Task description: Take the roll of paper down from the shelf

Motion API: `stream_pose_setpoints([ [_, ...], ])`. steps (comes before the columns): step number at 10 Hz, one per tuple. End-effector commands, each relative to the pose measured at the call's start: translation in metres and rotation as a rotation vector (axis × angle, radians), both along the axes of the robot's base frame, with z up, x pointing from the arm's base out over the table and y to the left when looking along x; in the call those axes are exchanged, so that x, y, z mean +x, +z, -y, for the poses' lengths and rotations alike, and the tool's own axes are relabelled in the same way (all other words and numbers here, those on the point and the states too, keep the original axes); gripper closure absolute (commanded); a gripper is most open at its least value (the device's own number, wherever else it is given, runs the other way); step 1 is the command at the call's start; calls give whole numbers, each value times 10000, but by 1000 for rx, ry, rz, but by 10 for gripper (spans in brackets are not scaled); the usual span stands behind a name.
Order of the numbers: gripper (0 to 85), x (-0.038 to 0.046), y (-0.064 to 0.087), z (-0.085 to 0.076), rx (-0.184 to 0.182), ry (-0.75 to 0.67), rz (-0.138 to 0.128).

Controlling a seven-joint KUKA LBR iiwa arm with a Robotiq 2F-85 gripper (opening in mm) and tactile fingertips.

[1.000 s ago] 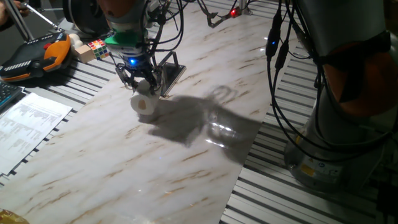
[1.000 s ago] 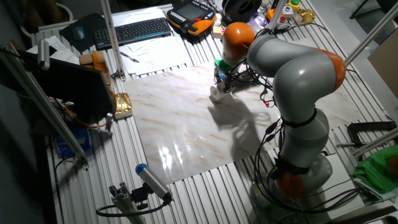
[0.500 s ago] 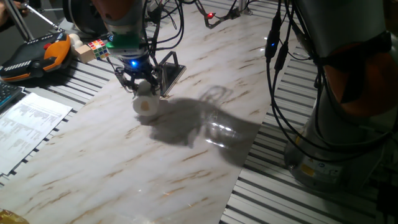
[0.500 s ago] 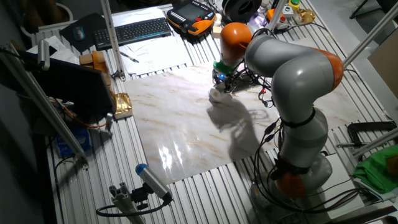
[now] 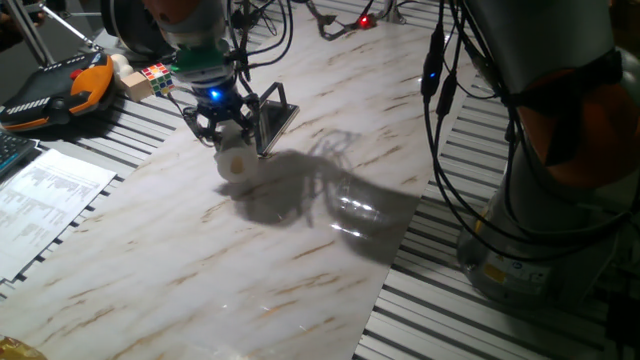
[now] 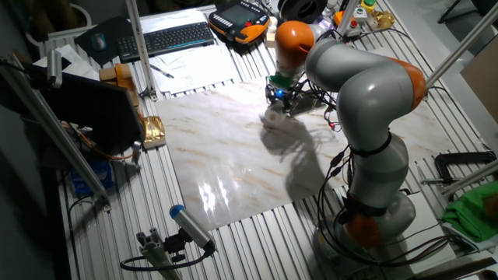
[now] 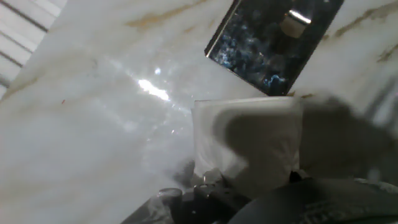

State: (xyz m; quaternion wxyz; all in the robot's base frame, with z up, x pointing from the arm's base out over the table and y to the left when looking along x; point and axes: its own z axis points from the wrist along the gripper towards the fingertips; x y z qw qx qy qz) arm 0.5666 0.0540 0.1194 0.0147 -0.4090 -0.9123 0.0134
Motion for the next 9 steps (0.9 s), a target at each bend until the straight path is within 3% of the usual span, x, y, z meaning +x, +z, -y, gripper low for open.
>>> stream_pose_setpoints([
  [1, 843, -7, 4, 0, 2, 754, 2],
  [3, 843, 1, 7, 4, -16, 804, 11],
  [5, 843, 5, 20, 14, -20, 840, 39],
  [7, 843, 20, 6, 17, -13, 889, 70],
  [9, 843, 37, 10, 34, 1, 918, 78],
])
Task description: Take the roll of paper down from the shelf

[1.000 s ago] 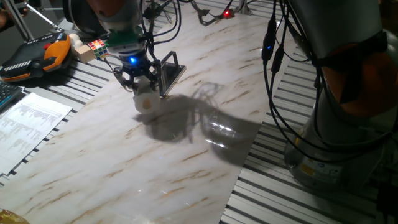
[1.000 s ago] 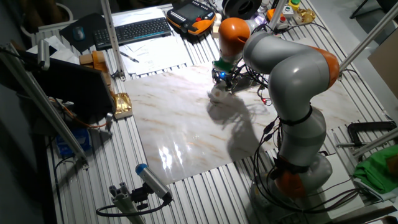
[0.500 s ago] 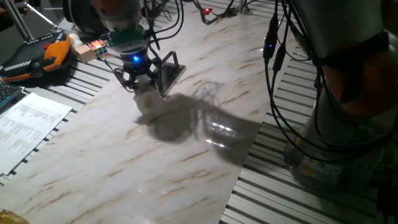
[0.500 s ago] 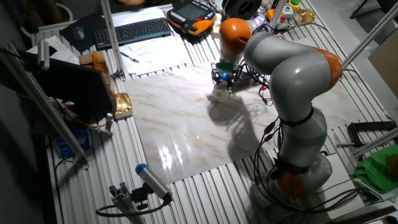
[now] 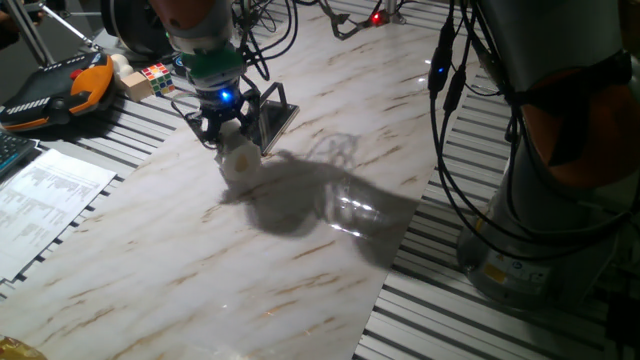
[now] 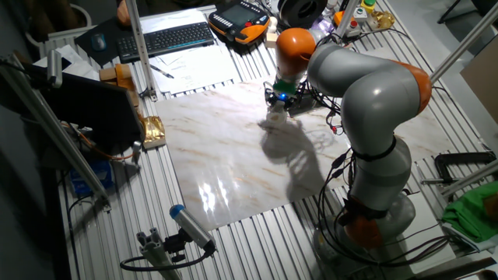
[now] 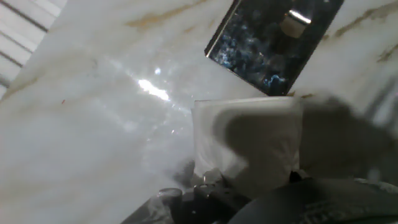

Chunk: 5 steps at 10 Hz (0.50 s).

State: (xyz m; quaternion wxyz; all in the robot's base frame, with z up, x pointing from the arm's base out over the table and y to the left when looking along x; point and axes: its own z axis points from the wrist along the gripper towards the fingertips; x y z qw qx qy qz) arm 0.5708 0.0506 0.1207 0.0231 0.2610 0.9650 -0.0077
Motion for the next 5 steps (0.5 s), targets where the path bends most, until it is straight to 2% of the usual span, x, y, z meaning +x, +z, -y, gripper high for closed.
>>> stream_pose_setpoints([
  [1, 843, 13, 0, 15, 15, 610, -6],
  [2, 843, 14, -4, 12, 25, 618, -17],
  [3, 843, 6, -26, 0, 34, 626, -19],
  [5, 843, -7, -99, -38, 27, 629, -15],
])
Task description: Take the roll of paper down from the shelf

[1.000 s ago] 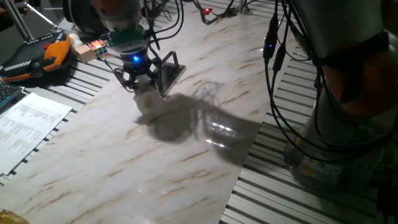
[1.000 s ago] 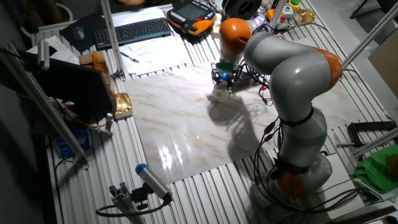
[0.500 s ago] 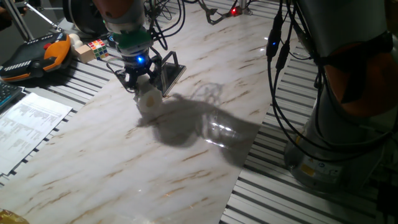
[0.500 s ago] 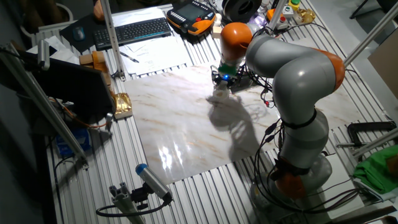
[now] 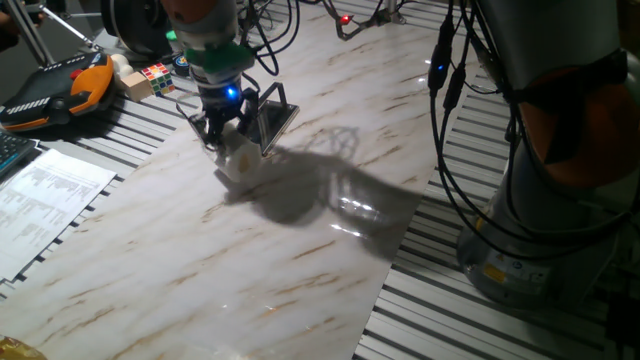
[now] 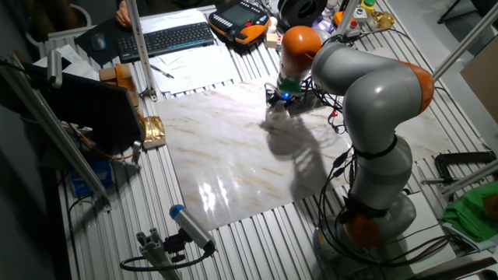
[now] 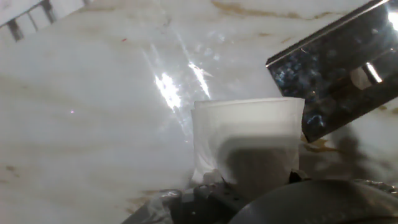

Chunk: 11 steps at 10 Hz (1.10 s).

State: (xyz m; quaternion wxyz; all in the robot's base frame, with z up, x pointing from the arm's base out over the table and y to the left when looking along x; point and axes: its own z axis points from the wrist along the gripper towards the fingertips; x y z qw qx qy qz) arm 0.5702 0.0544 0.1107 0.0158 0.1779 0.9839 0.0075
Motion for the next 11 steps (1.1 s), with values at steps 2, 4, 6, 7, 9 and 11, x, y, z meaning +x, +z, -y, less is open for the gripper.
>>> stream_pose_setpoints([
  [2, 843, -4, -25, -5, -5, 441, -9],
  [4, 843, 1, -37, -6, -15, 432, -13],
  [6, 843, 7, -69, -4, -19, 392, -29],
  [7, 843, 17, -83, -4, -15, 358, -31],
  [9, 843, 34, -119, 3, -27, 377, -29],
  [11, 843, 41, -141, 3, -33, 378, -28],
])
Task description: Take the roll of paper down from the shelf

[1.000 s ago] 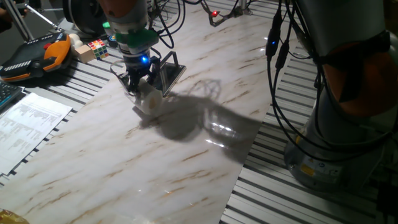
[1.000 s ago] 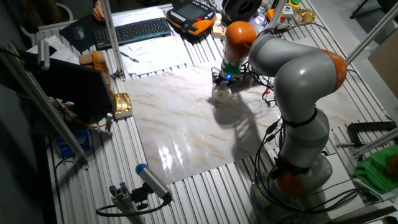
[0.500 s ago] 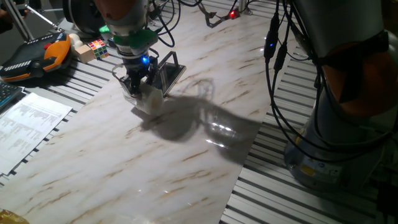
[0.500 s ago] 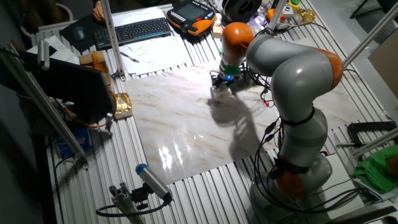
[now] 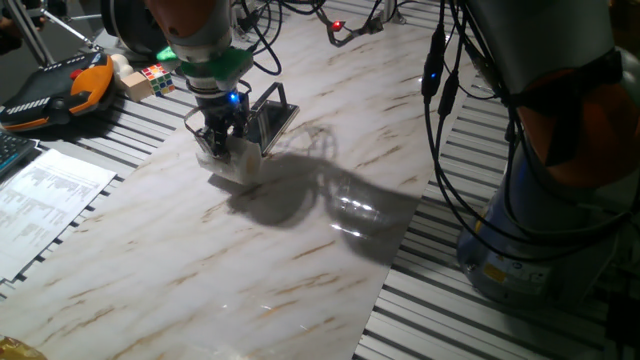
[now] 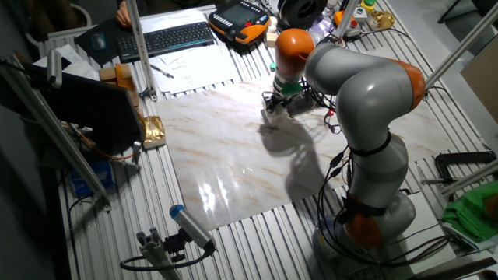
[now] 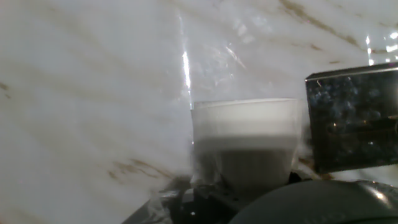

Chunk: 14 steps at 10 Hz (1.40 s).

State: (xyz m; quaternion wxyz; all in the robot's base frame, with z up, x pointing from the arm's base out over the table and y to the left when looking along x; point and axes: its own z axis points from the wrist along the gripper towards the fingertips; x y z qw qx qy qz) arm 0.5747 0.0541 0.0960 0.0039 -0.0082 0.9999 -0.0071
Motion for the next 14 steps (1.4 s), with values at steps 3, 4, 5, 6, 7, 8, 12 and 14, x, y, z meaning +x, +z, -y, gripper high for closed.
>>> stream_pose_setpoints([
  [3, 843, 20, -53, 9, 5, 1, 8],
  [4, 843, 21, -52, 8, 7, 0, 9],
  [5, 843, 21, -55, 5, 8, 0, 14],
  [6, 820, 22, -66, 4, 7, -2, 15],
  [7, 717, 21, -84, 0, -1, -2, 25],
  [8, 617, 16, -114, -11, -7, -9, 37],
  [12, 160, 1, -137, -26, -15, -42, 58],
  [14, 93, -4, -111, -28, -17, -59, 68],
])
